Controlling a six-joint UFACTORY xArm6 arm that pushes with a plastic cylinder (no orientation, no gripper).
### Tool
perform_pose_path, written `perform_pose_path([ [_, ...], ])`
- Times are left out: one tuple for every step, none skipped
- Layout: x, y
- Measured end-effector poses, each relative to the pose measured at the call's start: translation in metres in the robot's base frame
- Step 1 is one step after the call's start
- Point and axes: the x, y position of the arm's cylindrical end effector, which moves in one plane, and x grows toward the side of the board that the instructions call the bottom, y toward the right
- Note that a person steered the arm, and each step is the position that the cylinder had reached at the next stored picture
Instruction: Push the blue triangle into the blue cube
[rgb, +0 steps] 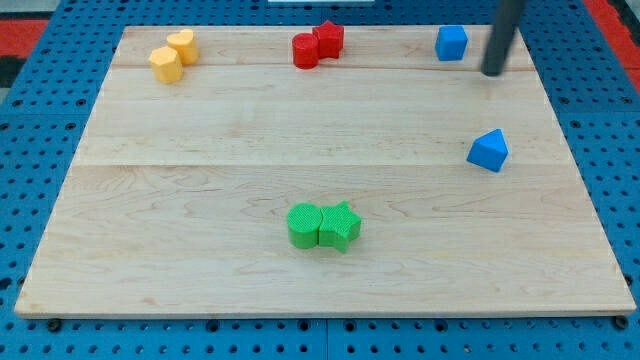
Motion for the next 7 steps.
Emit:
perform_pose_path([
  [0.088, 0.031],
  [0.152, 0.015],
  [0.141, -0.053],
  [0.083, -0.066],
  [0.060, -0.098],
  [0.079, -0.109],
  [0.108, -0.103],
])
